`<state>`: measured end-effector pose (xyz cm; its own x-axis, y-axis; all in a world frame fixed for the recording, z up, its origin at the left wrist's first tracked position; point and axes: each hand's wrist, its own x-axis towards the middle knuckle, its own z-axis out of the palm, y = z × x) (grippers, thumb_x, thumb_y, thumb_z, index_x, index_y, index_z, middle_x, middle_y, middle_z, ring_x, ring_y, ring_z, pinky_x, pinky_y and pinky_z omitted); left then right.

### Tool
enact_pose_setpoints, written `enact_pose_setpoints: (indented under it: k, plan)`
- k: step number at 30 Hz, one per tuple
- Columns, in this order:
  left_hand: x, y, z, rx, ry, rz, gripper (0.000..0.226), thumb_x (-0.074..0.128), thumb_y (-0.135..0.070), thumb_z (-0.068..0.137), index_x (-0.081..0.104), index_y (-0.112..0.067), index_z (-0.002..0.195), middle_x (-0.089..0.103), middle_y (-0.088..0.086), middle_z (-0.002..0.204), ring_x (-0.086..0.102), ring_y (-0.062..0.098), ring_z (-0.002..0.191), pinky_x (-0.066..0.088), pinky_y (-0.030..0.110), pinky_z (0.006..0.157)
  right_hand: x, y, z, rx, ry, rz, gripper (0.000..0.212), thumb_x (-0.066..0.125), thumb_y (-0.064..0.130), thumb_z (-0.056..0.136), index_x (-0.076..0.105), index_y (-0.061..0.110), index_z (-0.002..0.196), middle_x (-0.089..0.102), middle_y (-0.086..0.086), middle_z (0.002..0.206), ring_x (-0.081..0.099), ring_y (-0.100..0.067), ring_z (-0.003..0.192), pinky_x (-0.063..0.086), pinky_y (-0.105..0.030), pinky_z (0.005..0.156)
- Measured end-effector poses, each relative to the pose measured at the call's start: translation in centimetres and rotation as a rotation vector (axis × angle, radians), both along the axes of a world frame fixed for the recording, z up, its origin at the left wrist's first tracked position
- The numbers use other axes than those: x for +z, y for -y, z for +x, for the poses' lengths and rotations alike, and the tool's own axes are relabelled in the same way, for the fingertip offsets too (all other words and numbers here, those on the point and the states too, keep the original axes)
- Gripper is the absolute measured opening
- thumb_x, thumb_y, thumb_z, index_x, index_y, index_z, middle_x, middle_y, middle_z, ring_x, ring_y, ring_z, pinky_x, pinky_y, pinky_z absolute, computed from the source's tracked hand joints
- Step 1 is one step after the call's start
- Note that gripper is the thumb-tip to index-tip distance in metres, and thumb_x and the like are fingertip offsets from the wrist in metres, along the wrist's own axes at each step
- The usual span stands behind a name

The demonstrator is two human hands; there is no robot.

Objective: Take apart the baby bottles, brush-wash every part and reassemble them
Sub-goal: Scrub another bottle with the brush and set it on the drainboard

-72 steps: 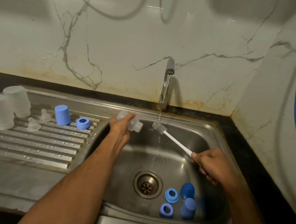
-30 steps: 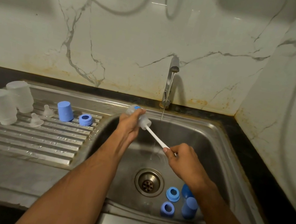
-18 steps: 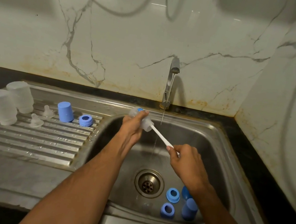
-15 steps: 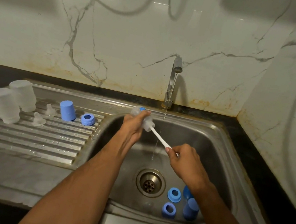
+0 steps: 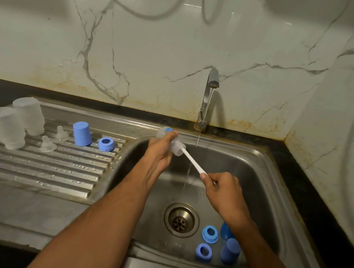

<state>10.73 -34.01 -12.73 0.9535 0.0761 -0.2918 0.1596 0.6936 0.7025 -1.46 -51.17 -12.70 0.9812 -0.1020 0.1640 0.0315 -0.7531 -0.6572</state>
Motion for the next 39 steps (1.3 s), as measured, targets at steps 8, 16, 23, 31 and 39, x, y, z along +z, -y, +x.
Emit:
enact_pose_setpoints:
  k: [8, 16, 23, 31, 39]
  plan:
    - [-0.6, -1.9, 1.5, 0.039, -0.005, -0.03, 0.032, 0.074, -0.003, 0.085, 0.061, -0.001, 0.115, 0.062, 0.017, 0.111, 0.066, 0.021, 0.088, 0.061, 0.034, 0.07, 0.5, 0.4, -0.6, 0.115, -0.194, 0.232, 0.033, 0.059, 0.038, 0.101, 0.073, 0.014, 0.084, 0.05, 0.001, 0.055, 0.038, -0.003, 0.038, 0.034, -0.022, 0.041]
    - [-0.7, -2.7, 2.1, 0.02, -0.003, -0.069, 0.034, 0.074, -0.002, 0.083, 0.059, -0.006, 0.114, 0.06, 0.015, 0.105, 0.064, 0.021, 0.081, 0.06, 0.033, 0.058, 1.5, 2.4, -1.0, 0.117, -0.229, 0.264, 0.029, 0.063, 0.034, 0.1, 0.076, 0.008, 0.092, 0.049, 0.0, 0.052, 0.036, -0.007, 0.037, 0.033, -0.021, 0.038]
    - [-1.1, -3.2, 2.5, -0.018, 0.014, -0.1, 0.049, 0.078, 0.001, 0.077, 0.053, -0.003, 0.118, 0.06, 0.017, 0.111, 0.065, 0.024, 0.089, 0.061, 0.043, 0.076, 1.3, 3.2, -0.9, 0.123, -0.201, 0.212, 0.034, 0.063, 0.033, 0.1, 0.074, 0.003, 0.086, 0.049, -0.001, 0.05, 0.039, -0.009, 0.04, 0.034, -0.022, 0.04]
    - [-1.2, -5.1, 2.8, 0.017, -0.023, -0.249, 0.02, 0.064, -0.007, 0.09, 0.052, -0.003, 0.104, 0.057, 0.016, 0.099, 0.063, 0.023, 0.081, 0.061, 0.042, 0.083, 1.8, 3.9, -0.5, 0.092, -0.219, 0.256, 0.025, 0.065, 0.034, 0.098, 0.076, 0.014, 0.088, 0.052, -0.003, 0.053, 0.042, -0.019, 0.048, 0.035, -0.027, 0.043]
    - [-1.3, -3.6, 2.3, 0.043, -0.028, -0.139, 0.073, 0.088, -0.01, 0.067, 0.049, -0.006, 0.129, 0.061, 0.019, 0.121, 0.07, 0.031, 0.103, 0.06, 0.049, 0.087, 1.7, 3.8, -0.3, 0.107, -0.236, 0.195, 0.029, 0.065, 0.037, 0.098, 0.076, 0.012, 0.088, 0.052, -0.002, 0.053, 0.041, -0.014, 0.044, 0.035, -0.026, 0.042]
